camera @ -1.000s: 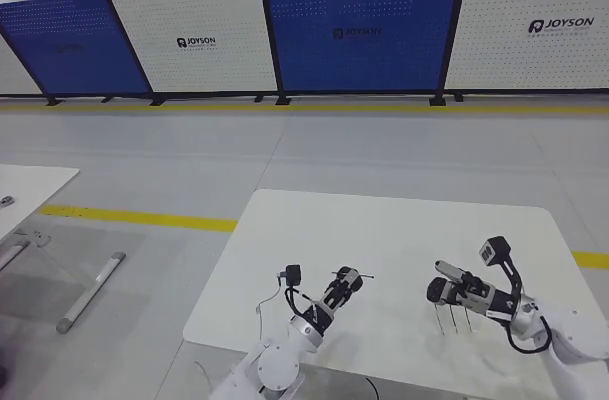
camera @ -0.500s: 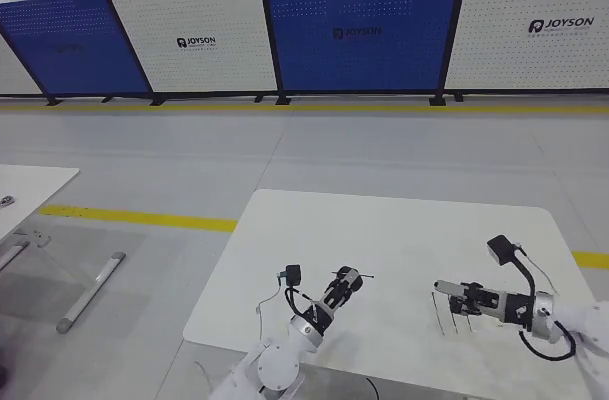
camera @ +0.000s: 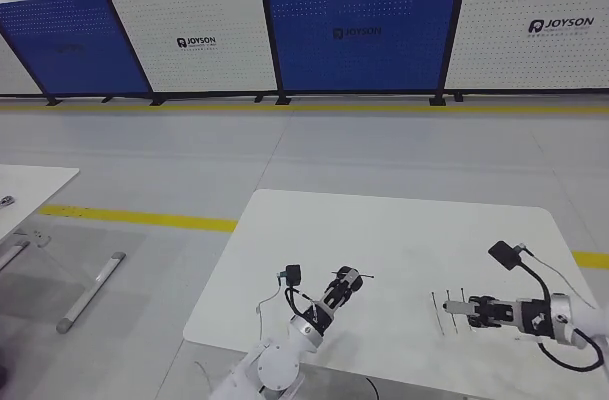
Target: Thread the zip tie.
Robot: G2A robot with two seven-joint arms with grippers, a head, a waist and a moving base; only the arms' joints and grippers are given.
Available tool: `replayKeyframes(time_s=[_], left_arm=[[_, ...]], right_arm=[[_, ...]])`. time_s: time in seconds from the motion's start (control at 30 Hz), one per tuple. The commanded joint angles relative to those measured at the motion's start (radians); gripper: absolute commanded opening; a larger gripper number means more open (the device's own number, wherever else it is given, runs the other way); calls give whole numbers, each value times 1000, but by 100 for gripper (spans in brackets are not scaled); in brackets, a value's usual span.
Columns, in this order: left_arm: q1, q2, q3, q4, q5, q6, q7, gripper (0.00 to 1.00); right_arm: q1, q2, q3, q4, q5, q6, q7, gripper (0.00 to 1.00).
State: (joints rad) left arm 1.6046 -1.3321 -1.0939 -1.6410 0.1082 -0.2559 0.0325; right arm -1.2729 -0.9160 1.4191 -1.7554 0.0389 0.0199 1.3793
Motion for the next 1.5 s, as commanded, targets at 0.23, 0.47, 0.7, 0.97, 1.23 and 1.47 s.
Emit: replayKeyframes(time_s=[0.23,0.47,0.7,0.97,1.23,1.47], left_arm=[[0,0,0,0,0,0,0,0],[0,0,0,0,0,0,0,0],[0,0,0,0,0,0,0,0],[0,0,0,0,0,0,0,0],[0,0,0,0,0,0,0,0],[0,0,0,0,0,0,0,0]], right_arm=[[1,4,10,-14,-10,3,7,100],[52,67,-17,-110,-83,95,11,100],[189,137,-186,-52,-154,194,11,100],[260,149,-289,20,-131,169,11,100],[244,149,-305,1,-188,164,-41,100],[303,126,-452,-40,-466,320,-51,100]])
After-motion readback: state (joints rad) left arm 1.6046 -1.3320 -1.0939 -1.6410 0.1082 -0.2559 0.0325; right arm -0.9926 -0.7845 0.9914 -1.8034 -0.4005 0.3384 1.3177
